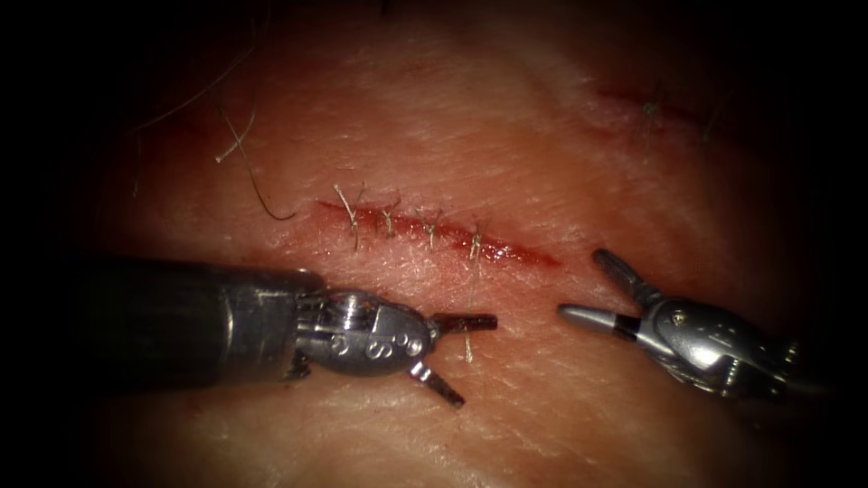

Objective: Wound Closure

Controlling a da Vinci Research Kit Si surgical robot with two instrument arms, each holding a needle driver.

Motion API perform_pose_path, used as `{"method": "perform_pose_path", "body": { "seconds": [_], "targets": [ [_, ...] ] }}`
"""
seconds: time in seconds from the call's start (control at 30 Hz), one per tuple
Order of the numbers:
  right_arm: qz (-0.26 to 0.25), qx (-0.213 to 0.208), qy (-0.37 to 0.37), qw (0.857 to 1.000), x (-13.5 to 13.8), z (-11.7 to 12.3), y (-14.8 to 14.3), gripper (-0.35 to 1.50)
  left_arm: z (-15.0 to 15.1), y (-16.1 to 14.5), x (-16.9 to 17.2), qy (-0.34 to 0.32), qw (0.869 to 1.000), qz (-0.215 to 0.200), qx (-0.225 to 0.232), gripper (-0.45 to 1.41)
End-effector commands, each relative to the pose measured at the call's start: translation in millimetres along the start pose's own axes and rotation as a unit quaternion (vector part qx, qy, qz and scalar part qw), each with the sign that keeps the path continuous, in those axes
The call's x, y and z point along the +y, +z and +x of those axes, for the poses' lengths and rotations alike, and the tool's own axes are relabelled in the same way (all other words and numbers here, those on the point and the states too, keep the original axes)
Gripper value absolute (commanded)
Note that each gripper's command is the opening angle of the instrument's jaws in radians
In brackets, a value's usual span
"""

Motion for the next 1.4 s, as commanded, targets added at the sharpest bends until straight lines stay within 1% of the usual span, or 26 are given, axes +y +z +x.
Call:
{"method": "perform_pose_path", "body": {
  "seconds": [0.03,0.13,0.27,0.4,0.57,0.83,1.13,1.23,1.3,1.37,1.4],
  "targets": [
    [0.001,0.0,0.0,1.0,-0.6,-0.9,0.7,1.43,-0.7,1.2,-0.1,0.002,1.0,0.0,-0.011,0.69],
    [0.002,-0.001,-0.001,1.0,-0.6,-1.0,0.7,1.43,-2.2,1.8,-0.4,0.006,0.999,0.0,-0.033,0.68],
    [0.002,-0.001,-0.001,1.0,-0.7,-1.0,0.6,1.43,-3.4,2.2,-0.9,0.008,0.998,0.002,-0.059,0.68],
    [0.002,-0.001,-0.001,1.0,-0.7,-1.0,0.6,1.43,-3.8,2.9,-0.8,0.012,0.997,-0.001,-0.071,0.68],
    [0.001,-0.001,-0.001,1.0,-0.7,-1.0,0.6,1.43,-3.9,4.0,-0.2,0.028,0.996,-0.007,-0.086,0.61],
    [0.004,-0.001,-0.001,1.0,-0.7,-1.0,0.7,1.43,-3.8,4.9,-1.1,0.041,0.995,-0.008,-0.087,0.52],
    [0.005,-0.002,-0.001,1.0,-0.9,-1.0,0.9,1.43,-4.1,5.8,-2.9,0.046,0.995,-0.007,-0.087,0.42],
    [0.005,-0.002,-0.001,1.0,-0.9,-1.1,0.9,1.43,-4.1,5.8,-3.0,0.048,0.995,-0.011,-0.082,0.27],
    [0.005,-0.002,-0.001,1.0,-0.9,-1.1,1.0,1.43,-4.1,5.8,-2.9,0.048,0.996,-0.015,-0.079,-0.01],
    [0.004,-0.002,-0.001,1.0,-0.8,-1.1,1.0,1.43,-4.2,5.6,-2.8,0.052,0.995,-0.018,-0.079,-0.4],
    [0.004,-0.002,-0.001,1.0,-0.8,-1.1,1.0,1.43,-4.2,5.4,-2.7,0.052,0.995,-0.021,-0.078,-0.45]
  ]
}}
